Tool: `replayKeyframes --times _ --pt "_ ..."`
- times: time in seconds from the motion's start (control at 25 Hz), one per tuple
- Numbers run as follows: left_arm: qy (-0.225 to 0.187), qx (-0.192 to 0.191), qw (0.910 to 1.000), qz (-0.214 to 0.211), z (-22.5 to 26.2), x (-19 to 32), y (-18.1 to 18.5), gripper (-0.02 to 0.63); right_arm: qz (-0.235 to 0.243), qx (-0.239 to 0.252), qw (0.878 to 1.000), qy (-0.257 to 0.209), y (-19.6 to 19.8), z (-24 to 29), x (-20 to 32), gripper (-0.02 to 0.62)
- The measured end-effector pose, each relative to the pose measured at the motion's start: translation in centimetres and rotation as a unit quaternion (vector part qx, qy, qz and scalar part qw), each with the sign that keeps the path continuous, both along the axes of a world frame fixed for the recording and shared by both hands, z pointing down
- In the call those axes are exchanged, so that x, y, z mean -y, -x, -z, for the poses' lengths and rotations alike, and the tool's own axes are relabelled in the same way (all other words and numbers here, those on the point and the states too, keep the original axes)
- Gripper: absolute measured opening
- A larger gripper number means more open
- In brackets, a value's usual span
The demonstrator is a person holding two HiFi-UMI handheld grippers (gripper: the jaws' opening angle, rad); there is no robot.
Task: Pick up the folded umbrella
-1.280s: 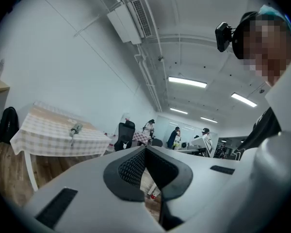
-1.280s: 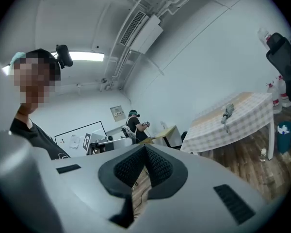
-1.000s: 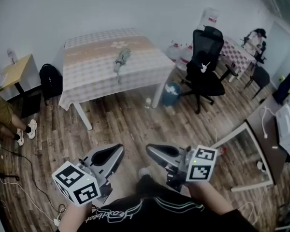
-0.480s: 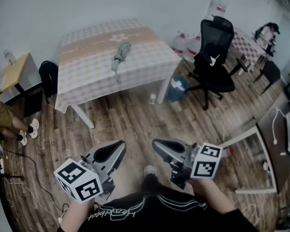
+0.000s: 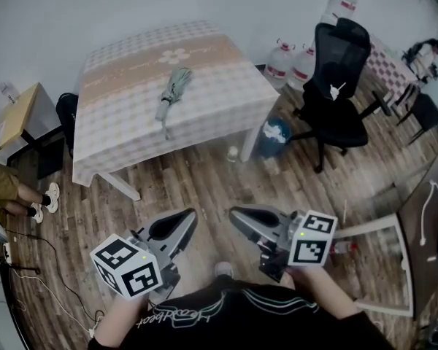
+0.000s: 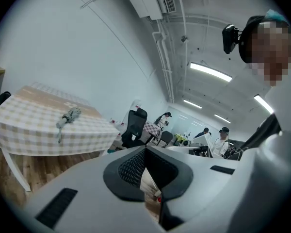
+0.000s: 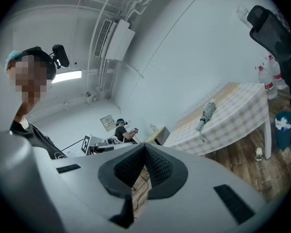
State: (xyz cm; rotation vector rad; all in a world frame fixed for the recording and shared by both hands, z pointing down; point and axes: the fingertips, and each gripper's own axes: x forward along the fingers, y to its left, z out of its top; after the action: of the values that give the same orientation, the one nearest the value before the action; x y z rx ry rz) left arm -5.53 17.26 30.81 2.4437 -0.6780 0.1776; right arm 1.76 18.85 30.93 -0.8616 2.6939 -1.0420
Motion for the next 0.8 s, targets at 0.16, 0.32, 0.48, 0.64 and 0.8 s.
replayKeyframes --times 0.16,0.32,0.48,0.64,0.8 --pt "-0.006 0.002 1.0 0.003 0.1 2.6 -2.4 -0.003 0.014 -0.005 1.0 -0.011 -1.7 0.2 2.9 0.011" --pt "-0.005 0.012 0.9999 0.011 -0.6 4.9 -2.8 -0.003 0.02 -0.001 1.0 -0.004 -2.3 -0.7 5.2 0.011" --pt "0.004 0.015 0.9998 0.011 -1.5 6.9 -3.1 -0.003 0.026 0.006 1.0 0.007 -2.3 -1.6 7.7 0.011" --pt "0.006 0.014 0.9999 0.008 -2.4 10.5 -3.2 -0.003 0.021 0.004 1.0 0.01 -2.5 -2.3 11.3 0.011" --pt "0.005 0.009 0.9999 0.001 -3.1 15.5 -3.5 -0.003 0.012 0.001 1.0 0.011 -3.0 -2.9 15.8 0.011"
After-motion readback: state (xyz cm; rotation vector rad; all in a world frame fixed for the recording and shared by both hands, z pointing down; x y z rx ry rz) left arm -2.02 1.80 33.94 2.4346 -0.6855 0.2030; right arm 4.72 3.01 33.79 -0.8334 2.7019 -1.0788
